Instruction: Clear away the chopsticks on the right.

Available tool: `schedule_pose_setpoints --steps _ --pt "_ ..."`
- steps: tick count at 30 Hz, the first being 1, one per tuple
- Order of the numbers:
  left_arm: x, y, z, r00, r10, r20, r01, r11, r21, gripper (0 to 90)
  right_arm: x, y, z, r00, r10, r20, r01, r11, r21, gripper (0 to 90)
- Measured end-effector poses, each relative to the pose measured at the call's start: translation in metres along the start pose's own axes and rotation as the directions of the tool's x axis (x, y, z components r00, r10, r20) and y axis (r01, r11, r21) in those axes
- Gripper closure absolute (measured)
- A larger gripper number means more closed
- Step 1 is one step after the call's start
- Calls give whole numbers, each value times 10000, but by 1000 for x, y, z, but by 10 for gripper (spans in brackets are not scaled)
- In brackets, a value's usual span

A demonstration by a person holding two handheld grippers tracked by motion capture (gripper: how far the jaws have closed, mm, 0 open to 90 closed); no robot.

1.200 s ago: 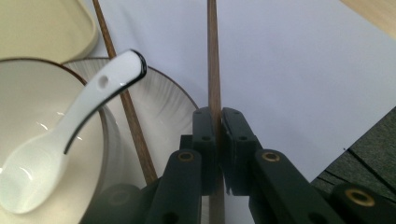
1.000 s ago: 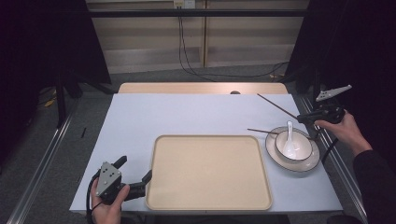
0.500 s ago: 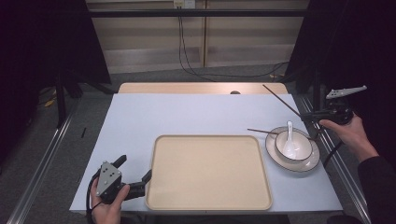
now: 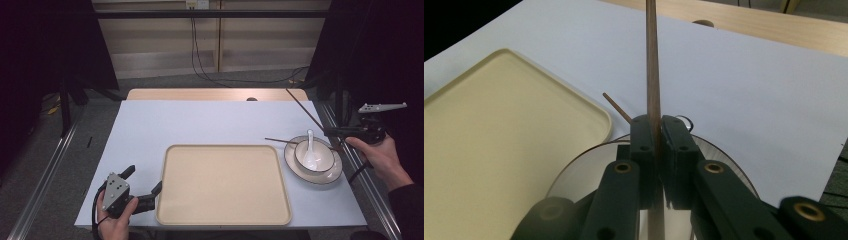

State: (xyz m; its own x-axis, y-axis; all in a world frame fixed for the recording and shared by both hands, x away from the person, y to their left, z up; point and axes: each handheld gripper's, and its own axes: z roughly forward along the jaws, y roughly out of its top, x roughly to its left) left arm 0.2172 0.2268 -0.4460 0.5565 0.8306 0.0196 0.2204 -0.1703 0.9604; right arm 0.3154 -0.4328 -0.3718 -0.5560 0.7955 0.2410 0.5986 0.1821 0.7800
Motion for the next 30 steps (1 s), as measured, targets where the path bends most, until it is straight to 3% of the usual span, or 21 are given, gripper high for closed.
schedule_pose_setpoints --steps 4,9,11,14,21,24,29,30 --pt "-1 0 0 9999 -116 31 117 9999 -128 19 9 -8 -4 9995 289 -117 -293 9989 -368 848" --pt "0 0 0 9999 -105 -3 105 9999 -61 19 26 -16 -5 9975 450 -536 -471 9982 -374 848" --pt "-1 0 0 9999 -123 -2 123 9999 -37 24 29 -18 -6 9970 502 -586 -523 9980 -345 848" --pt "-1 0 -1 10000 -4 93 5 10000 -57 27 47 -26 -3 9956 635 -696 -648 9978 -169 848" --pt "-1 0 -2 10000 12 -13 -13 9999 -126 25 66 -37 2 9923 960 -778 -977 9950 -188 847" --pt "-2 0 -1 10000 -21 63 22 9999 -105 26 79 -41 9 9887 1016 -1104 -1026 9947 -40 848" --pt "-1 0 -1 9999 20 109 -19 10000 -97 29 91 -44 18 9893 1099 -963 -1081 9939 229 848" --pt "-1 0 -1 9999 24 124 -23 9999 -106 29 97 -46 22 9865 1337 -943 -1317 9909 274 848"
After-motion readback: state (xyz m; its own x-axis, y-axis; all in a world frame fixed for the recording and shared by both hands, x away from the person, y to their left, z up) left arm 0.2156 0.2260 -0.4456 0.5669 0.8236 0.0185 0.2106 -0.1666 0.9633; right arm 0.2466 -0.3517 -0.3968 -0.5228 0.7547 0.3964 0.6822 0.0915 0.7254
